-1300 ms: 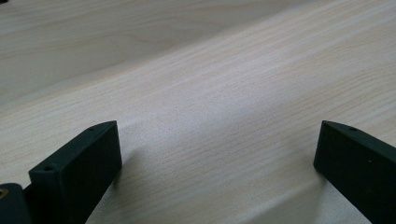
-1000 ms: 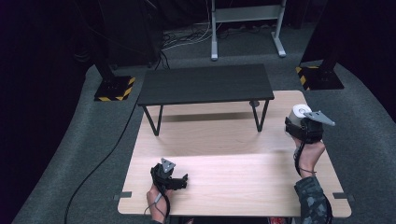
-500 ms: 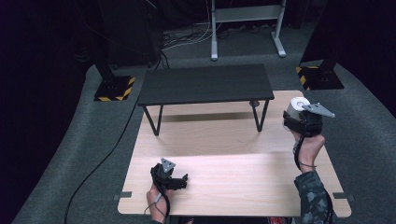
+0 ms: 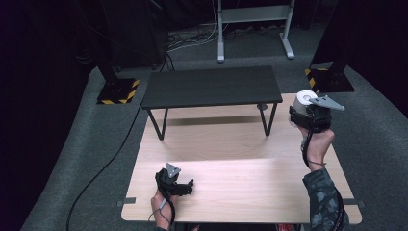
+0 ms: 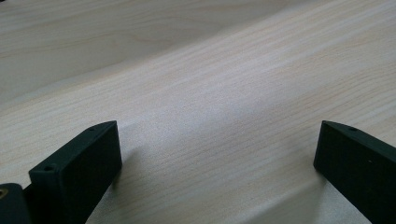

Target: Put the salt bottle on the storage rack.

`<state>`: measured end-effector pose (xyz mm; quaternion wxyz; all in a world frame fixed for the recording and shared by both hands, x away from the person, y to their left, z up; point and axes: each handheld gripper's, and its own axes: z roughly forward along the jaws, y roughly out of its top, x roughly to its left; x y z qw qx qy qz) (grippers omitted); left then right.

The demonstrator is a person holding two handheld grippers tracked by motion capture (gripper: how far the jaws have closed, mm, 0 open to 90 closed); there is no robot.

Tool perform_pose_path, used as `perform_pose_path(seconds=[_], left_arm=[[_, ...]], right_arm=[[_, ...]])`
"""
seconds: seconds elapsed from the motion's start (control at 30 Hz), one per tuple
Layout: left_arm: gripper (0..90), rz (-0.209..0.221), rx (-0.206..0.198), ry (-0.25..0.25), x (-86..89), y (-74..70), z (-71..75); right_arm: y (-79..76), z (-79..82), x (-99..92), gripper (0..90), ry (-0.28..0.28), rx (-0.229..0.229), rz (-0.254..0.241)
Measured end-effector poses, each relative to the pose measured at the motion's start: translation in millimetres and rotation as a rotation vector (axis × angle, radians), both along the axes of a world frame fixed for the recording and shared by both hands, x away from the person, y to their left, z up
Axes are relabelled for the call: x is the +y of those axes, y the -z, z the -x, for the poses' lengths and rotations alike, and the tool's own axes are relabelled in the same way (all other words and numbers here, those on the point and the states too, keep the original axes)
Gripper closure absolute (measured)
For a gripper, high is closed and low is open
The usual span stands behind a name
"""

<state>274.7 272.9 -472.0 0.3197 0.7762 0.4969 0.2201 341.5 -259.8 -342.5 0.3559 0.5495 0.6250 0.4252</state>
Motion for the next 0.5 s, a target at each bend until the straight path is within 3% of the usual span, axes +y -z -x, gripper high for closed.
perform_pose_path(seconds=[0.1,0.5], left_arm=[[0.3,0.000,0.000,0.000,0.1,0.0,-0.1],[0.2,-0.002,-0.004,0.006,0.0,0.2,0.3]], right_arm=[[-5.7,-0.9,-0.5,29.5,-0.016,-0.009,-0.018],[-23.4,-6.8,11.4,29.5,-0.053,-0.024,-0.003]])
